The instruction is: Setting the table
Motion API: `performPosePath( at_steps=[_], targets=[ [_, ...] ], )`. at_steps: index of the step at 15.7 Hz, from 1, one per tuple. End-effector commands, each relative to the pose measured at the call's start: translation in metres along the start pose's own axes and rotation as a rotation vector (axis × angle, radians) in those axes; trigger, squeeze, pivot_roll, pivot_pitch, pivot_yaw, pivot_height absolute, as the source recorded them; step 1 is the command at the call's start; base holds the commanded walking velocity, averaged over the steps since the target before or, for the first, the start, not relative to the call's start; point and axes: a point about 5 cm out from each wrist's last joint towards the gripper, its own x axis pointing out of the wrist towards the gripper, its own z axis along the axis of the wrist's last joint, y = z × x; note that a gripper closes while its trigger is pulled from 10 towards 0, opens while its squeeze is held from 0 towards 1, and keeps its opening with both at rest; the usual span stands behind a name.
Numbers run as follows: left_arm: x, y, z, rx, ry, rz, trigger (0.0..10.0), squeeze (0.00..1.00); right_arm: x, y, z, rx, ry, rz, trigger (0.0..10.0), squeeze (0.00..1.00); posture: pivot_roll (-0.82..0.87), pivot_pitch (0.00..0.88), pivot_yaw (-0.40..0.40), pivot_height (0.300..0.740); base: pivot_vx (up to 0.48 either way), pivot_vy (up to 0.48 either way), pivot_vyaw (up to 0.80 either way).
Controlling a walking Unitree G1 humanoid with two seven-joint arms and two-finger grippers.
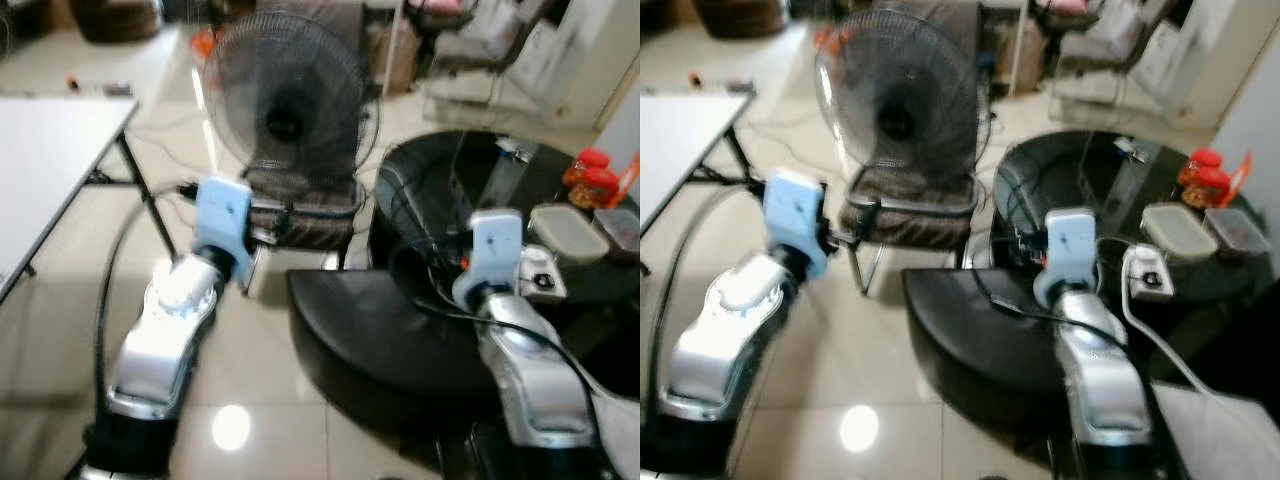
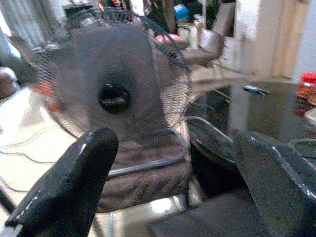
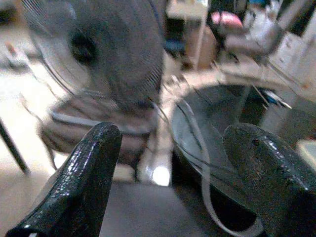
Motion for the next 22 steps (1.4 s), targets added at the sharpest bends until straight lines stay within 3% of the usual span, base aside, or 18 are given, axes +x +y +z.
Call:
performPosePath(
  at_steps=[1, 4, 5, 6, 8, 9, 10, 12, 13, 15, 16, 17, 19, 20, 22],
  targets=[
    [-0.006, 0.012, 0.001, 0.027, 0.006, 0.043, 10.0, 0.00, 0.005, 0.007, -0.001, 0.024, -0.011, 0.038, 10.0, 0.00, 0.01, 0.038, -0.054, 0.740, 0.405, 0.000, 0.00],
    [-0.005, 0.019, -0.010, 0.043, 0.051, 0.067, 10.0, 0.00, 0.018, 0.017, -0.031, 0.083, 0.109, 0.150, 10.0, 0.00, -0.01, 0.045, -0.049, 0.740, 0.397, 0.000, 0.00],
    [-0.002, 0.020, -0.025, 0.008, 0.108, 0.082, 10.0, 0.00, 0.023, 0.019, -0.050, 0.087, 0.166, 0.195, 10.0, 0.00, -0.03, 0.044, -0.031, 0.740, 0.000, 0.000, 0.00],
    [0.003, 0.017, -0.057, -0.007, 0.231, 0.064, 10.0, 0.00, 0.029, 0.018, -0.076, 0.094, 0.268, 0.194, 10.0, 0.00, -0.05, 0.033, -0.036, 0.740, 0.000, 0.000, 0.00],
    [0.009, 0.012, -0.090, -0.033, 0.338, 0.027, 10.0, 0.00, 0.030, 0.019, -0.101, 0.081, 0.401, 0.175, 10.0, 0.00, -0.02, 0.030, -0.075, 0.740, 0.000, 0.000, 0.00],
    [0.004, 0.009, -0.128, -0.053, 0.497, 0.022, 10.0, 0.00, 0.021, 0.024, -0.129, 0.037, 0.538, 0.166, 10.0, 0.00, -0.01, 0.028, -0.081, 0.740, 0.000, 0.000, 0.00],
    [-0.024, -0.001, -0.179, -0.096, 0.726, 0.028, 10.0, 0.00, -0.004, 0.024, -0.168, 0.000, 0.730, 0.146, 10.0, 0.00, 0.00, 0.033, -0.078, 0.740, 0.000, 0.000, 0.00],
    [-0.056, -0.018, -0.211, -0.085, 0.874, -0.036, 10.0, 0.00, -0.024, 0.027, -0.189, 0.045, 0.843, 0.127, 10.0, 0.00, 0.00, 0.042, -0.075, 0.740, 0.000, 0.000, 0.00],
    [-0.082, -0.034, -0.229, -0.059, 0.941, -0.105, 10.0, 0.00, -0.040, 0.025, -0.202, 0.088, 0.886, 0.100, 10.0, 0.00, 0.03, 0.053, -0.095, 0.740, 0.000, 0.000, 0.00],
    [-0.092, -0.038, -0.232, -0.087, 0.941, -0.106, 10.0, 0.00, -0.047, 0.022, -0.207, 0.097, 0.871, 0.065, 10.0, 0.00, 0.03, 0.063, -0.082, 0.740, 0.000, 0.000, 0.00],
    [-0.105, -0.035, -0.239, -0.134, 0.968, -0.070, 10.0, 0.00, -0.056, 0.021, -0.213, 0.114, 0.855, 0.029, 10.0, 0.00, 0.01, 0.064, -0.049, 0.740, 0.000, 0.000, 0.00],
    [-0.112, -0.036, -0.246, -0.142, 0.995, -0.086, 10.0, 0.00, -0.065, 0.020, -0.221, 0.193, 0.908, -0.015, 10.0, 0.00, 0.01, 0.067, -0.044, 0.740, 0.000, 0.000, 0.00],
    [-0.112, -0.039, -0.251, -0.111, 0.999, -0.109, 10.0, 0.00, -0.071, 0.026, -0.225, 0.281, 0.949, -0.024, 10.0, 0.00, 0.02, 0.069, -0.034, 0.740, 0.000, 0.000, 0.00],
    [-0.112, -0.039, -0.251, -0.111, 0.999, -0.109, 10.0, 0.00, -0.071, 0.026, -0.225, 0.281, 0.949, -0.024, 10.0, 0.00, 0.02, 0.069, -0.034, 0.740, 0.000, 0.000, 0.00],
    [-0.118, -0.056, -0.259, -0.105, 1.035, -0.127, 10.0, 0.00, -0.077, 0.031, -0.230, 0.336, 0.961, -0.041, 10.0, 0.00, 0.01, 0.069, -0.020, 0.740, 0.000, 0.000, 0.00]
  ],
)
